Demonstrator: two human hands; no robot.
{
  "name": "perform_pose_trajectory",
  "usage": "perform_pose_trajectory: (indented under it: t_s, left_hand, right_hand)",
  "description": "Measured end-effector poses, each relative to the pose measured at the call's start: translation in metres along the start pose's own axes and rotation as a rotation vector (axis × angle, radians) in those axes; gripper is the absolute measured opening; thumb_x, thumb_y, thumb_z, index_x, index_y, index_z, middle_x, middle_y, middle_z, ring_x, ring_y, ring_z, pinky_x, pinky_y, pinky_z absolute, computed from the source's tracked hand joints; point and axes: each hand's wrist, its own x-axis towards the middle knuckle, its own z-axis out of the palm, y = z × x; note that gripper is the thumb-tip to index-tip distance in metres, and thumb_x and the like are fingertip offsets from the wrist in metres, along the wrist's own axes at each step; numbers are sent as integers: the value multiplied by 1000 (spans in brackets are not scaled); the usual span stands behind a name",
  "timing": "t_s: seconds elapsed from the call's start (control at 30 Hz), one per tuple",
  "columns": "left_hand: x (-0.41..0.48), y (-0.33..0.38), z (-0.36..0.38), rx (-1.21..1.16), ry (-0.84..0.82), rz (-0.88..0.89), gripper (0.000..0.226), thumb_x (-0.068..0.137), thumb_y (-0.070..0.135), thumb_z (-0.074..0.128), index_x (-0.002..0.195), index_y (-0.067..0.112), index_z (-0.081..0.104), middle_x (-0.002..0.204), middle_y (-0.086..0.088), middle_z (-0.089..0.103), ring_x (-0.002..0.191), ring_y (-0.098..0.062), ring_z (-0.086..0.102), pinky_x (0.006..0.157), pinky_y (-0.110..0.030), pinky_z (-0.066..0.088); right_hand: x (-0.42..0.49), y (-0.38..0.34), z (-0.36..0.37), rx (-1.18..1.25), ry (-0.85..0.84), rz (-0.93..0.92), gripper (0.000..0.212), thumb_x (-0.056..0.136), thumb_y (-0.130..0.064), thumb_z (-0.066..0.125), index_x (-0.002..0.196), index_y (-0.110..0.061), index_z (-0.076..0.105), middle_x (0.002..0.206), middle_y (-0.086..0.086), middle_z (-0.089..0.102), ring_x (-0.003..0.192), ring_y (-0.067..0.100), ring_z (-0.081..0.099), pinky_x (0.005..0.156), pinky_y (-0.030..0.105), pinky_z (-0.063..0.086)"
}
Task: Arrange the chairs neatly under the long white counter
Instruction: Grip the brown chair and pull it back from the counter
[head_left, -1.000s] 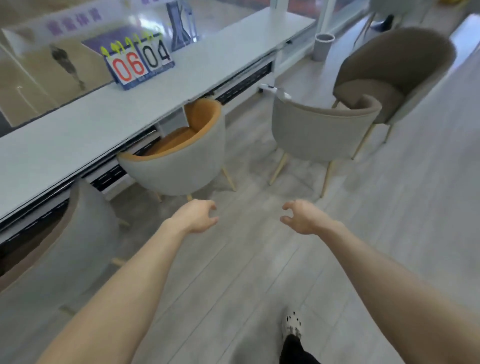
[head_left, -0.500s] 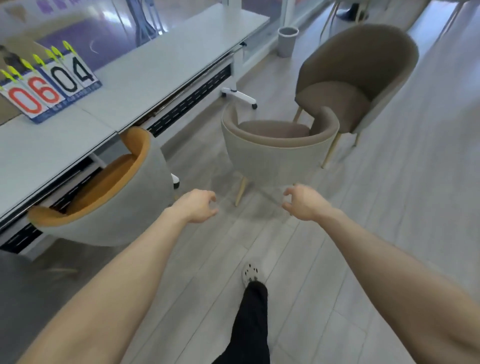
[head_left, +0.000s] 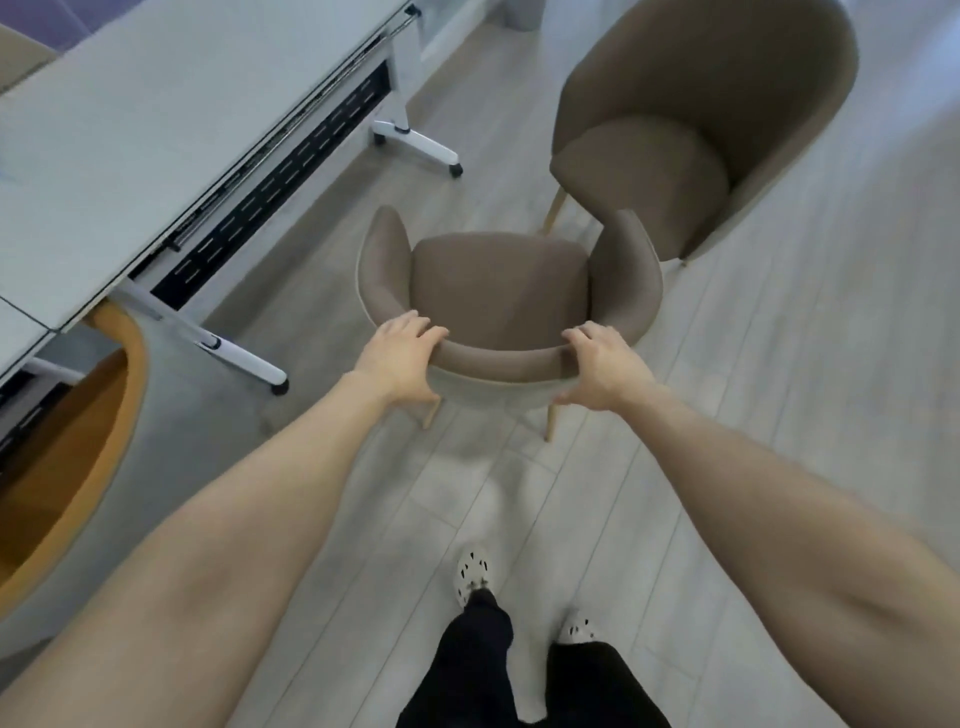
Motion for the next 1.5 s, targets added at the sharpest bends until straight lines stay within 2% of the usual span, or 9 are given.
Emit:
perform_pose_trajectory:
  t_s: [0.1, 0.23, 0.4, 0.5, 0.7, 0.93, 1.1, 1.27, 1.5]
  left_hand:
    - [36, -6, 8, 41, -94, -9, 119, 61, 58, 91, 162, 26, 36, 169, -8, 34, 161, -30, 19, 132, -47, 14]
    - [59, -14, 35, 73, -101, -7, 91, 69, 58, 84, 149, 29, 51, 151, -5, 54, 152, -29, 37, 131, -47, 13]
    - [58, -14, 45, 69, 23, -38, 65, 65, 54, 86, 121, 26, 68, 111, -4, 67, 118, -31, 61, 124, -47, 30]
    - [52, 2, 48, 79, 63, -96, 56, 65, 43, 86, 116, 24, 70, 106, -4, 67, 114, -32, 62, 123, -46, 32]
    - [31, 53, 60, 14, 81, -296, 52, 68, 51, 72, 114, 26, 69, 107, -3, 68, 112, -31, 63, 117, -44, 37]
    - [20, 77, 78, -49, 43, -524, 72, 76, 74, 71, 132, 30, 59, 126, 2, 66, 125, -24, 57, 119, -41, 31]
    - [35, 84, 71, -371, 114, -723, 131, 48, 115, 35, 149, 32, 50, 144, 1, 53, 145, -25, 39, 131, -52, 6]
    - [45, 62, 75, -448, 250, -778, 117, 51, 115, 33, 139, 42, 57, 137, 10, 56, 142, -18, 39, 130, -52, 4]
    - [74, -12, 55, -460, 259, -778, 109, 53, 114, 34, 132, 44, 59, 132, 13, 56, 138, -17, 42, 129, -49, 6]
  right_hand:
    - [37, 24, 13, -102, -98, -51, 114, 53, -76, 86, 145, -16, 54, 137, 4, 60, 136, 27, 49, 123, 45, 26]
    - [68, 49, 36, -211, -169, -166, 86, 58, -70, 81, 131, -27, 62, 121, 1, 65, 127, 28, 57, 127, 48, 19]
    - [93, 58, 34, -234, -258, -299, 84, 61, -73, 76, 135, -38, 58, 120, -3, 64, 119, 27, 60, 119, 48, 31]
    - [102, 68, 27, -255, -254, -394, 80, 66, -67, 76, 138, -38, 57, 121, -3, 64, 117, 26, 60, 112, 45, 35]
    - [140, 96, 10, -367, -262, -614, 77, 67, -71, 73, 136, -41, 58, 119, -7, 66, 115, 23, 62, 104, 45, 41]
    - [209, 77, -17, -457, -201, -774, 80, 66, -68, 78, 139, -40, 61, 130, -4, 65, 135, 27, 50, 125, 58, 18]
    - [218, 46, -12, -417, -59, -845, 95, 72, -62, 83, 149, -17, 51, 143, 9, 54, 149, 36, 36, 127, 68, 3]
    - [249, 10, -12, -346, -113, -848, 89, 72, -78, 78, 139, -27, 51, 134, 0, 51, 141, 31, 36, 127, 66, -2]
    - [327, -51, -36, -444, -135, -869, 95, 54, -90, 69, 133, -37, 61, 124, -7, 61, 128, 25, 49, 126, 56, 11]
